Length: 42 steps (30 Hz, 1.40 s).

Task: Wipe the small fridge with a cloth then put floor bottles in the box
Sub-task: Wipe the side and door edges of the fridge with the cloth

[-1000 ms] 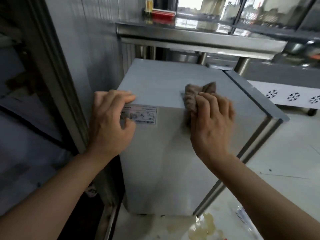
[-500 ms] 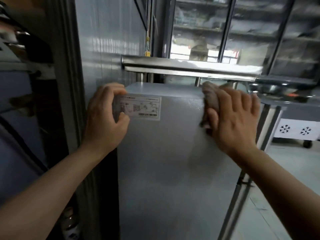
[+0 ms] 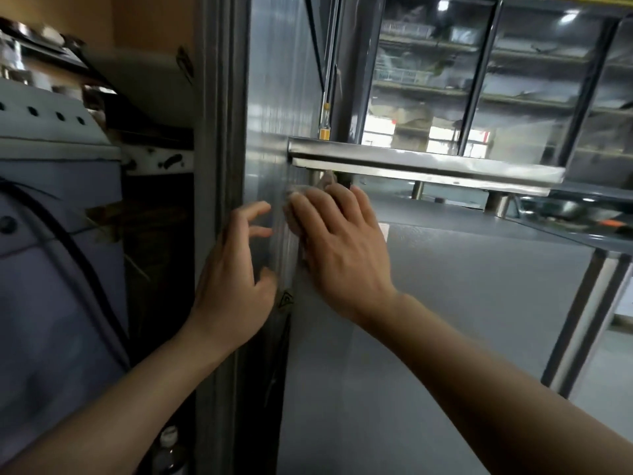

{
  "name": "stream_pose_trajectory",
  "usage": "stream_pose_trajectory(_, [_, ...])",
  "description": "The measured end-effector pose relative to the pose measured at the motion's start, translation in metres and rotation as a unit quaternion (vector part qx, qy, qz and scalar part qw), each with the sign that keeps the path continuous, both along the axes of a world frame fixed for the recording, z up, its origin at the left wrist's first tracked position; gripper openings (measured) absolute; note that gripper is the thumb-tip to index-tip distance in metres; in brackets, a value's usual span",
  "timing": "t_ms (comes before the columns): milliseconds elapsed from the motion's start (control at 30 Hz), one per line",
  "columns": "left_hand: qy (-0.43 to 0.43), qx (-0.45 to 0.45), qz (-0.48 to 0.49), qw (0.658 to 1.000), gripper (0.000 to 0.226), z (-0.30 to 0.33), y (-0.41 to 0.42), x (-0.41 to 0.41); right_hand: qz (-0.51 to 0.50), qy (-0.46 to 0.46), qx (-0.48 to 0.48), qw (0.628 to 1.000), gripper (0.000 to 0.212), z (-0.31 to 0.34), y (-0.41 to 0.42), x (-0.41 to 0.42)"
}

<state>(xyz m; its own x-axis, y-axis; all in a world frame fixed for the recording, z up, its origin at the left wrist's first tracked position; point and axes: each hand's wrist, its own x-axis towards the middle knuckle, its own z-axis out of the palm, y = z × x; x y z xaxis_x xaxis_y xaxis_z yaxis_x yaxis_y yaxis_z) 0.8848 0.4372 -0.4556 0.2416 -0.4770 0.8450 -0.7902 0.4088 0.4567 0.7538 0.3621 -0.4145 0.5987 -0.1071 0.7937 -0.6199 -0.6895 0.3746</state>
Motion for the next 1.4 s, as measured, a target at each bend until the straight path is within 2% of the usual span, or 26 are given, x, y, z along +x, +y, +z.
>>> stream_pose_trajectory(100, [-0.003, -0.012, 0.027, 1.000, 0.069, -0.004, 0.002, 0.011, 0.001, 0.087, -0.078, 0.993, 0.040, -0.006, -0.009, 0.002])
stream_pose_trajectory(267, [-0.009, -0.015, 0.032, 0.999, 0.068, -0.008, 0.009, 0.012, 0.030, 0.122, -0.107, 0.986, 0.037, -0.037, -0.015, -0.009])
stream_pose_trajectory(433, [-0.025, -0.005, 0.040, 0.999, 0.065, -0.008, 0.018, 0.002, 0.007, 0.321, -0.115, 0.940, 0.039, -0.113, -0.012, -0.030])
stream_pose_trajectory(500, [-0.026, 0.001, 0.034, 0.999, 0.064, -0.008, 0.021, -0.004, 0.010, 0.336, -0.136, 0.932, 0.042, -0.117, -0.014, -0.036])
stream_pose_trajectory(567, [-0.037, 0.010, 0.029, 0.999, 0.064, -0.006, 0.023, -0.008, 0.030, 0.286, -0.155, 0.945, 0.044, -0.101, -0.019, -0.041])
stream_pose_trajectory(700, [-0.060, -0.001, 0.045, 0.997, 0.064, 0.010, 0.018, -0.018, 0.021, 0.090, -0.145, 0.985, 0.056, -0.043, -0.033, -0.065])
stream_pose_trajectory(800, [-0.125, -0.017, 0.085, 0.988, 0.064, 0.021, 0.005, -0.037, 0.006, 0.006, -0.118, 0.993, 0.061, -0.031, -0.039, -0.080])
stream_pose_trajectory(900, [-0.163, 0.019, 0.106, 0.981, 0.069, 0.021, -0.007, -0.058, 0.010, 0.005, -0.084, 0.996, 0.056, -0.077, -0.038, -0.096])
stream_pose_trajectory(1033, [-0.189, 0.056, 0.134, 0.971, 0.067, 0.013, -0.018, -0.066, -0.042, 0.145, -0.098, 0.984, 0.065, -0.149, -0.038, -0.141])
stream_pose_trajectory(1100, [-0.195, 0.058, 0.151, 0.967, 0.065, 0.012, -0.020, -0.068, -0.047, 0.156, -0.120, 0.979, 0.063, -0.149, -0.038, -0.149])
stream_pose_trajectory(1200, [-0.214, 0.069, 0.181, 0.958, 0.070, 0.011, -0.023, -0.076, -0.043, 0.049, -0.127, 0.990, 0.050, -0.107, -0.039, -0.139])
stream_pose_trajectory(1300, [-0.211, 0.068, 0.209, 0.953, 0.072, 0.010, -0.027, -0.080, -0.059, -0.067, -0.105, 0.990, 0.058, -0.074, -0.045, -0.129])
stream_pose_trajectory(1400, [-0.204, 0.068, 0.221, 0.951, 0.073, 0.007, -0.029, -0.084, -0.061, -0.107, -0.042, 0.992, 0.057, -0.111, -0.041, -0.131])
